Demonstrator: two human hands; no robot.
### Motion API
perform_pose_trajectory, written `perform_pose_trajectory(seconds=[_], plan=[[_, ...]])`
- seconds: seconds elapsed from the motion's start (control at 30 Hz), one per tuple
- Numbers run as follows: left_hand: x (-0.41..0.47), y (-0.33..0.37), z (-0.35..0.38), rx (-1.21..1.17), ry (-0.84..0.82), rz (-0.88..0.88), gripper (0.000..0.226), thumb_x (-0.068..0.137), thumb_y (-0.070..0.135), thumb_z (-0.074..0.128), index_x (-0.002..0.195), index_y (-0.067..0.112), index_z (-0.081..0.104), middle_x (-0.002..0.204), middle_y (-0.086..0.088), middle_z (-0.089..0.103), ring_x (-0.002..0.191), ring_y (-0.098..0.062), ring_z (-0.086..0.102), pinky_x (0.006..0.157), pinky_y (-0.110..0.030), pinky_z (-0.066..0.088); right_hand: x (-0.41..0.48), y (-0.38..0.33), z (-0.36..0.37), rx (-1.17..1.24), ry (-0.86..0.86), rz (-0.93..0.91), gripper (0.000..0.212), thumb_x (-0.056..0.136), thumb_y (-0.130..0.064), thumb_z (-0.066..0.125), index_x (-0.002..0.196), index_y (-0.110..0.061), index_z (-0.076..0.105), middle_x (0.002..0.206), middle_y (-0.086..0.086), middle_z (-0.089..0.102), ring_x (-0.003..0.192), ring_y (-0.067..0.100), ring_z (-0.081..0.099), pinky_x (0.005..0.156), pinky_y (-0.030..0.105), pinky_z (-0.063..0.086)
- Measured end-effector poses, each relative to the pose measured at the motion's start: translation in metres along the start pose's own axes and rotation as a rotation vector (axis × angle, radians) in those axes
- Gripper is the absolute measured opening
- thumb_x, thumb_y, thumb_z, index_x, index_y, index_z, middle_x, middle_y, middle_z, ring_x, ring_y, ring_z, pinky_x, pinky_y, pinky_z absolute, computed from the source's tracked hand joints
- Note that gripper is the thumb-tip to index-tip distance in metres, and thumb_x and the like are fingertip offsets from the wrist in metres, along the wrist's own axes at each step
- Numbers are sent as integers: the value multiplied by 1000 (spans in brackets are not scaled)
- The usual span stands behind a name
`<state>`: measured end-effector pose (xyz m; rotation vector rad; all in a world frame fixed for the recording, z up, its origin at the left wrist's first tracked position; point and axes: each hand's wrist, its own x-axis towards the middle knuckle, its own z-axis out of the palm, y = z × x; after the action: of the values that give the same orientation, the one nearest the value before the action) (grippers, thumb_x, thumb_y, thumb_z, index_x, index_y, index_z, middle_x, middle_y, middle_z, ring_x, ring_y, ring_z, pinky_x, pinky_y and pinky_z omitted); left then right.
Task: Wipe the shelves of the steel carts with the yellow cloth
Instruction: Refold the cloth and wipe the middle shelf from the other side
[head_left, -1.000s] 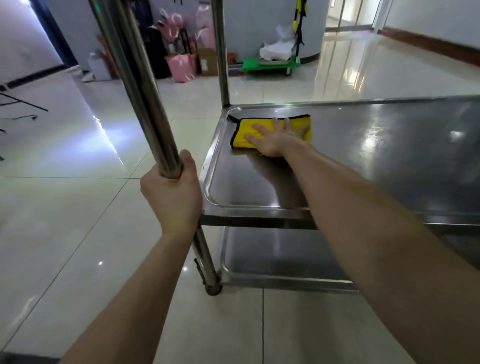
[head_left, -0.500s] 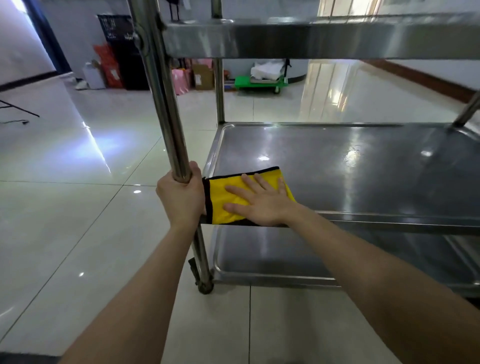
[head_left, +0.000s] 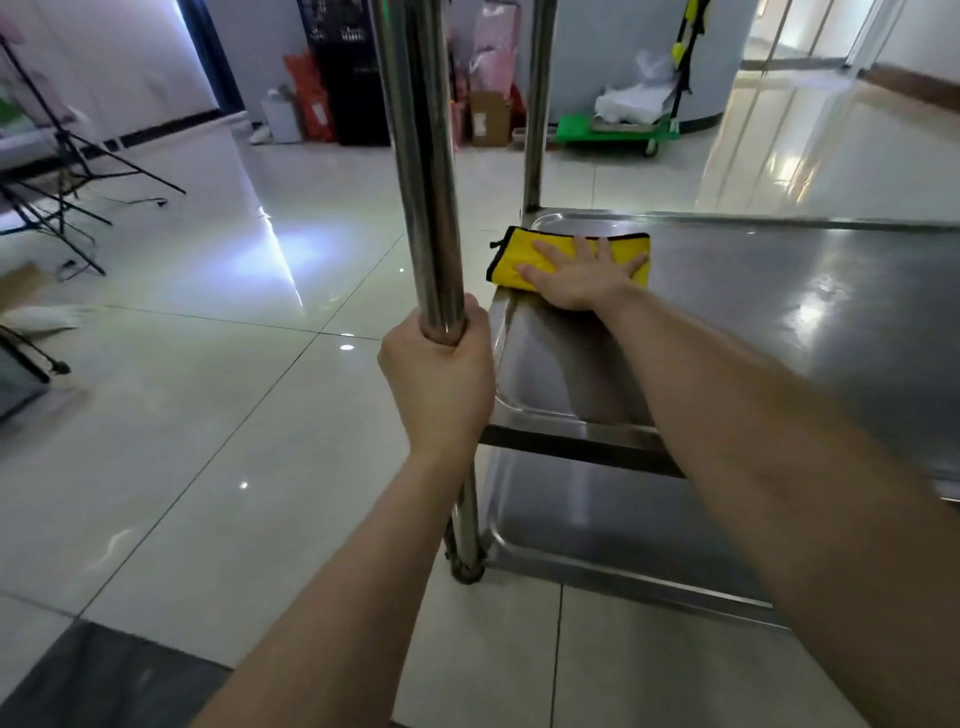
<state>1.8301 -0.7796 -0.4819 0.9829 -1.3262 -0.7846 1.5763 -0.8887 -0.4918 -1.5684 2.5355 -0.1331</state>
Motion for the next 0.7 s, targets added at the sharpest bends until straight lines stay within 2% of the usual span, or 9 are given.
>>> perform_pose_trajectory(seconds=[0.13,0.27,0.33,0.4,0.47,0.53,0.6,0.67,0.7], plan=[[-2,-1,0,14,13,3,49,92,38,68,50,35,43,51,6,29,57,-26,31,53,-33,36,-12,-2,0,-8,-32,-26,92,76,-102,5,160,-65,3,181,2,-7,165,37,-12,108,85,-19],[-2,-1,-1,13,40,-34,52,94,39,70,58,24,36,53,5,31,56,-21,34,54,-45,42,-80,-10,13,-15,-69,-134,97,68,-104,1,158,-68,-1,179,-4,-15,165,32,-17,114,80,-18],[-2,2,-1,18,37,-52,52,94,42,69,60,22,36,52,6,33,55,-19,35,54,-42,40,-123,-8,22,-17,-69,-196,96,66,-106,-2,156,-71,-4,178,-8,-17,164,28,-19,116,77,-20],[-2,5,-2,28,21,-67,52,94,43,68,59,23,35,50,8,35,53,-15,36,54,-35,38,-157,5,27,-30,-79,-240,92,71,-105,-1,156,-70,-5,178,-11,-18,164,26,-21,116,74,-23],[-2,8,-5,61,6,-85,51,96,41,68,60,22,37,50,9,37,53,-16,39,56,-35,40,-183,29,23,-40,-95,-235,87,79,-101,2,159,-67,-4,177,-11,-19,164,24,-21,117,72,-24],[-1,8,-8,91,-27,-104,49,97,44,67,64,15,44,56,3,46,56,-21,48,60,-41,48,-203,61,15,-46,-103,-187,81,86,-96,5,160,-65,-4,177,-13,-20,164,22,-21,120,71,-22],[-3,13,-12,140,-32,-142,44,96,49,70,83,10,56,71,0,60,65,-21,61,73,-44,58,-222,103,6,-42,-98,-106,83,85,-96,5,161,-64,-4,177,-14,-19,164,21,-21,122,71,-20],[-13,17,-17,235,115,-103,49,88,46,81,103,10,51,94,4,56,82,-20,61,88,-50,57,-240,143,-1,-27,-94,-22,87,83,-98,5,162,-63,-2,177,-14,-20,164,20,-21,123,71,-19],[-23,19,-17,313,207,2,51,84,41,84,106,11,48,101,5,50,89,-23,57,90,-52,54,-248,159,-4,-22,-96,10,86,84,-98,6,163,-63,-2,177,-14,-20,164,20,-21,123,71,-18]])
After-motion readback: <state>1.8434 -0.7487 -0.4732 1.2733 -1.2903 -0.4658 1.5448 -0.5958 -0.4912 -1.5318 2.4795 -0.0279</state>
